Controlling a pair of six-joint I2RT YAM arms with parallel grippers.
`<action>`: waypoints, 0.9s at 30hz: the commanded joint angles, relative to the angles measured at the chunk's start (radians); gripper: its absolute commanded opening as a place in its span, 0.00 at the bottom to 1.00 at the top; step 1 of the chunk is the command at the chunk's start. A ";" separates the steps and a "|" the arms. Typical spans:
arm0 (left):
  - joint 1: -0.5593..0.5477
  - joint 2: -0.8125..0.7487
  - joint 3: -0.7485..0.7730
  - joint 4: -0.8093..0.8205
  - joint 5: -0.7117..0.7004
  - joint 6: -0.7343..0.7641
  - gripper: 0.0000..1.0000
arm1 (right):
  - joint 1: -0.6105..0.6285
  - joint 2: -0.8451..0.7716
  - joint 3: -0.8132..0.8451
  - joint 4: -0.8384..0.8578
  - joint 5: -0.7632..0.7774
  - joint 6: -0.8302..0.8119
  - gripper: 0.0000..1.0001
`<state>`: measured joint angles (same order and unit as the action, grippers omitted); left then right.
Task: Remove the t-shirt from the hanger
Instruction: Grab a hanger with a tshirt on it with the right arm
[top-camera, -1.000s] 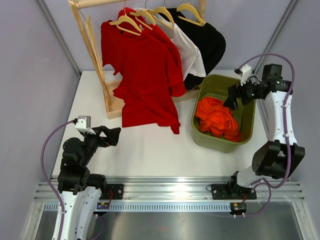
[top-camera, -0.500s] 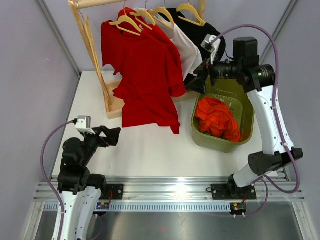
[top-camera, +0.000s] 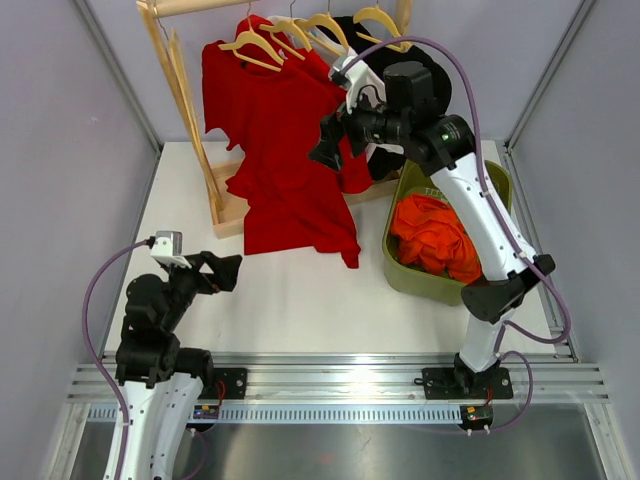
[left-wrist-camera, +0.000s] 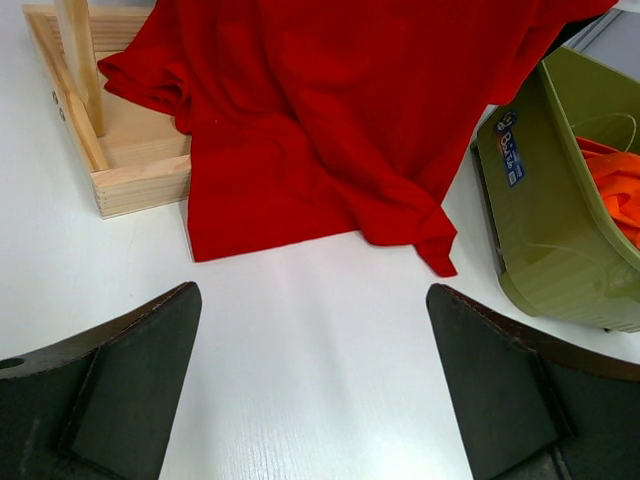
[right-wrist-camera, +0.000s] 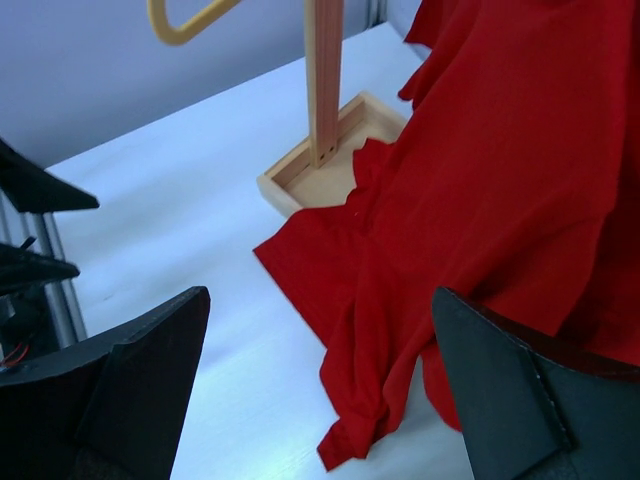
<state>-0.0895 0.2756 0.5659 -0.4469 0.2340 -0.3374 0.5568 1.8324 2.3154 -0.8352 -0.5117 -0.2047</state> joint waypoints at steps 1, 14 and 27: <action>0.004 0.014 0.003 0.034 -0.010 0.000 0.99 | 0.020 0.007 0.044 0.171 0.104 0.034 1.00; 0.004 0.028 0.003 0.031 -0.028 0.000 0.99 | 0.022 0.277 0.390 0.248 0.056 -0.183 0.99; 0.004 0.043 0.005 0.031 -0.028 0.000 0.99 | -0.015 0.389 0.385 0.320 0.151 -0.228 0.82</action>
<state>-0.0895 0.3107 0.5659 -0.4549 0.2203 -0.3374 0.5598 2.2387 2.6881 -0.5648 -0.3744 -0.4171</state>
